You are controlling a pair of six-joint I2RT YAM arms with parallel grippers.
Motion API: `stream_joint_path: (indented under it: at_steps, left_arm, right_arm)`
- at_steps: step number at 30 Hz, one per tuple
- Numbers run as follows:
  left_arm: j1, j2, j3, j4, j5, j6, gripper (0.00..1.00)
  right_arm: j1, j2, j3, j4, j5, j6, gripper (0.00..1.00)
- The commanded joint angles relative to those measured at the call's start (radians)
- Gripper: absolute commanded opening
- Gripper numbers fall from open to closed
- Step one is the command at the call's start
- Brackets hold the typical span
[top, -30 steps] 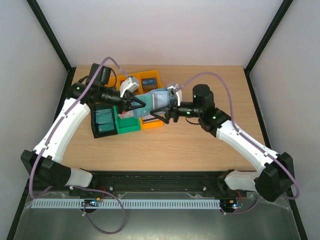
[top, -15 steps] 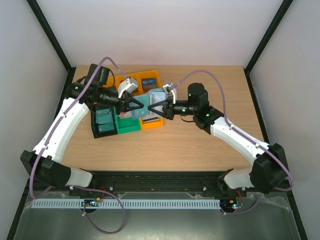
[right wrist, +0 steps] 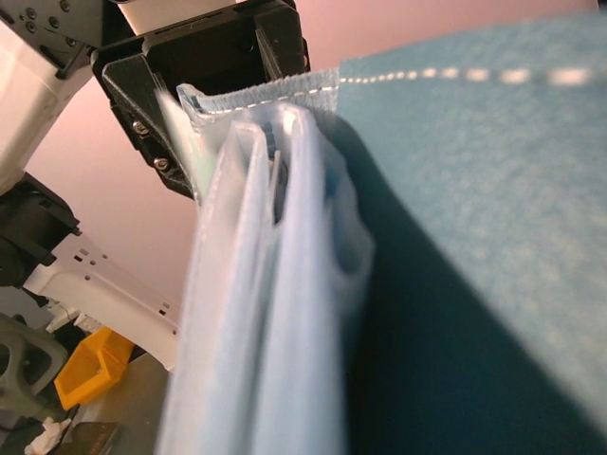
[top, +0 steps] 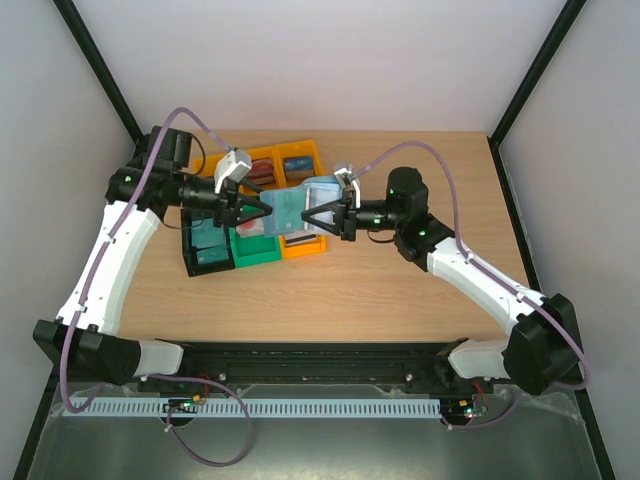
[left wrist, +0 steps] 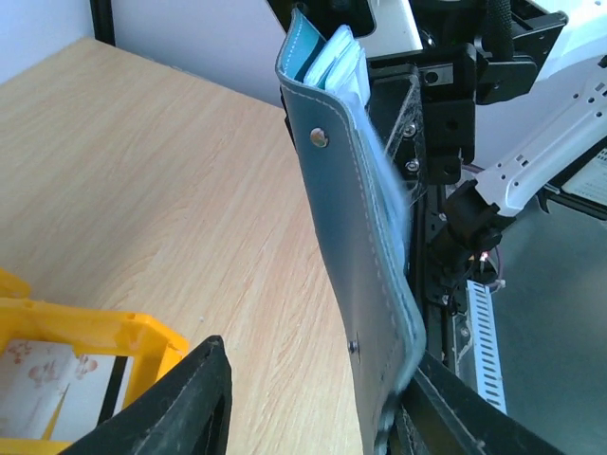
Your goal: Take the credit cards out of the card holder
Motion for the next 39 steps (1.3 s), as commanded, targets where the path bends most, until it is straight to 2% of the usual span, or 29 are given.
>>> stream_joint_path:
  at_steps: [1, 7, 13, 22, 27, 28, 29, 30, 31, 32, 33, 35, 37, 39]
  left_arm:
    - [0.019, -0.028, 0.001, -0.013, 0.035, 0.031, 0.46]
    - [0.019, -0.026, 0.004, -0.009, 0.036, 0.024, 0.46]
    - [0.014, -0.024, -0.012, 0.064, 0.035, -0.081, 0.51]
    - [-0.056, -0.001, -0.024, 0.144, -0.086, -0.184, 0.5]
    - [-0.084, 0.007, -0.044, 0.151, -0.091, -0.184, 0.51]
    - [-0.088, 0.01, -0.046, 0.153, -0.092, -0.184, 0.49]
    - [-0.091, 0.012, -0.049, 0.155, -0.097, -0.186, 0.42]
    - [-0.092, 0.014, -0.051, 0.159, -0.107, -0.19, 0.24]
    - [-0.093, 0.013, -0.051, 0.165, -0.127, -0.197, 0.11]
    - [-0.093, 0.012, -0.049, 0.177, -0.167, -0.212, 0.03]
    - [-0.093, 0.01, -0.044, 0.188, -0.225, -0.228, 0.02]
    - [-0.094, 0.005, -0.038, 0.216, -0.397, -0.258, 0.02]
    - [-0.107, 0.002, -0.033, 0.237, -0.653, -0.277, 0.02]
    - [-0.16, 0.012, -0.024, 0.241, -0.974, -0.261, 0.02]
  right_arm:
    - [-0.005, -0.047, -0.002, 0.078, -0.086, 0.01, 0.02]
    - [-0.005, -0.052, -0.003, 0.081, -0.097, 0.009, 0.01]
    - [-0.005, -0.035, 0.006, 0.1, -0.073, 0.05, 0.02]
    - [0.025, 0.004, 0.022, 0.129, -0.04, 0.079, 0.02]
    - [0.033, 0.018, 0.033, 0.115, -0.035, 0.067, 0.02]
    - [0.033, 0.024, 0.034, 0.114, -0.036, 0.067, 0.02]
    - [0.032, 0.026, 0.034, 0.115, -0.036, 0.067, 0.02]
    - [0.033, 0.027, 0.034, 0.11, -0.028, 0.063, 0.07]
    - [0.032, 0.026, 0.035, 0.089, -0.012, 0.049, 0.19]
    - [0.029, 0.022, 0.038, 0.057, 0.014, 0.027, 0.34]
    - [0.025, 0.017, 0.041, 0.021, 0.041, 0.003, 0.51]
    - [0.006, 0.003, 0.033, -0.031, 0.125, -0.018, 0.75]
    - [-0.017, -0.006, 0.02, -0.068, 0.209, -0.023, 0.9]
    - [-0.022, -0.005, 0.03, -0.144, 0.318, -0.061, 0.99]
